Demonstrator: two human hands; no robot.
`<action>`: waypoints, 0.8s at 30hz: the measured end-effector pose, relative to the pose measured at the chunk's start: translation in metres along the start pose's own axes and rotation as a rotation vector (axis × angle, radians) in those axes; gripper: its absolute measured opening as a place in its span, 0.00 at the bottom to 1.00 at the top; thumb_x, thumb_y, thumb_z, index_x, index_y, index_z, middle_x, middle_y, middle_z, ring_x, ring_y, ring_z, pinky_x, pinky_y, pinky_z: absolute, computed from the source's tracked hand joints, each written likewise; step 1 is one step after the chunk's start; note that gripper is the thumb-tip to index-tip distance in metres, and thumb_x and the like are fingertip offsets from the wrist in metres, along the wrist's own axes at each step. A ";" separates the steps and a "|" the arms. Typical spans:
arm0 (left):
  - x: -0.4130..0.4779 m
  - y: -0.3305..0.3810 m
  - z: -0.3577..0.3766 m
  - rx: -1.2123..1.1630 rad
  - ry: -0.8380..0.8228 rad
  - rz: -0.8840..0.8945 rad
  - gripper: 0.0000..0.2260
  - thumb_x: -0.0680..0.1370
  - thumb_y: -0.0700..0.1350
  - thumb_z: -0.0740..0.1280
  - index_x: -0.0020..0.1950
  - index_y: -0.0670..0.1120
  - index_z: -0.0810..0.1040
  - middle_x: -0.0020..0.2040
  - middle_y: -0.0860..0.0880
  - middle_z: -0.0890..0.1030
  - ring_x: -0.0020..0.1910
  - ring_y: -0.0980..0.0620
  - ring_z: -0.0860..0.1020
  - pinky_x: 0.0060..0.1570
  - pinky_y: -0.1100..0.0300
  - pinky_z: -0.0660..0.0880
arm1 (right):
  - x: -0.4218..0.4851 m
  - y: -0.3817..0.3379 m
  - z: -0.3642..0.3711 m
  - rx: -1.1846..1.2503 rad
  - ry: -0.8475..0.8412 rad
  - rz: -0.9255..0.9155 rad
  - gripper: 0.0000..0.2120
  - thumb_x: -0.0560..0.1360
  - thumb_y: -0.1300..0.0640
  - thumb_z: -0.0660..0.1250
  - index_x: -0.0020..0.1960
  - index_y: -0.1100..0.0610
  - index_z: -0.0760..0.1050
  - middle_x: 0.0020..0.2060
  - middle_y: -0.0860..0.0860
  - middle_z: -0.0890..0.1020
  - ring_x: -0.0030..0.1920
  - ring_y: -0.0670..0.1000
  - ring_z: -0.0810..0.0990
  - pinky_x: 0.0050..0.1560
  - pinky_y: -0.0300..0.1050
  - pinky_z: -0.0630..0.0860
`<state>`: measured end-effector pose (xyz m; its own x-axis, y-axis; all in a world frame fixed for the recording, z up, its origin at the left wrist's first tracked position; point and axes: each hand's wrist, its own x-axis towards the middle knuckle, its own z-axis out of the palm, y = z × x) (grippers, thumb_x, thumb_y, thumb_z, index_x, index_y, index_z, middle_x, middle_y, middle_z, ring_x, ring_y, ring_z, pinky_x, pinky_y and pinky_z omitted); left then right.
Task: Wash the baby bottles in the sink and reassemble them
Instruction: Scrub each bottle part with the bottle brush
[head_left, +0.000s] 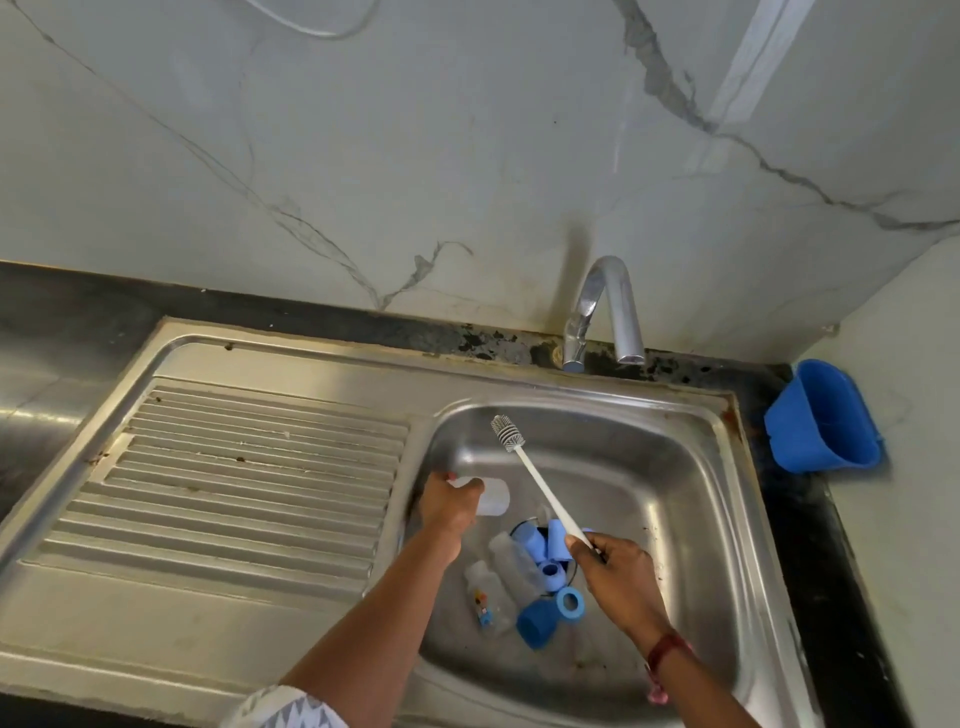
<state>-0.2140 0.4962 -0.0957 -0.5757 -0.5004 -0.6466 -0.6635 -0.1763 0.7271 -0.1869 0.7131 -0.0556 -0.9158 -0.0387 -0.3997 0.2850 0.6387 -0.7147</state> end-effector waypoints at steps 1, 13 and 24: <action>0.006 -0.002 0.005 -0.038 -0.014 -0.037 0.13 0.75 0.40 0.71 0.57 0.43 0.71 0.57 0.40 0.77 0.47 0.45 0.76 0.48 0.48 0.81 | 0.003 0.002 0.002 -0.005 0.001 0.013 0.17 0.77 0.50 0.68 0.32 0.55 0.76 0.21 0.45 0.69 0.22 0.43 0.65 0.25 0.35 0.60; 0.046 -0.018 0.035 0.667 0.021 0.470 0.23 0.74 0.43 0.74 0.67 0.48 0.71 0.62 0.46 0.76 0.58 0.47 0.77 0.52 0.57 0.75 | 0.036 0.022 0.006 -0.062 -0.065 0.076 0.18 0.78 0.48 0.66 0.32 0.51 0.72 0.22 0.45 0.70 0.24 0.43 0.66 0.27 0.34 0.63; 0.012 -0.037 0.043 0.562 0.262 0.256 0.30 0.68 0.44 0.78 0.64 0.44 0.66 0.60 0.43 0.74 0.55 0.43 0.76 0.45 0.57 0.74 | 0.050 0.038 0.006 -0.097 -0.105 0.019 0.13 0.79 0.49 0.65 0.37 0.47 0.75 0.25 0.48 0.72 0.25 0.43 0.67 0.29 0.37 0.67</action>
<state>-0.2173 0.5335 -0.1402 -0.6598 -0.6697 -0.3409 -0.7103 0.4077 0.5738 -0.2202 0.7309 -0.1064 -0.8742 -0.1032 -0.4744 0.2686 0.7112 -0.6496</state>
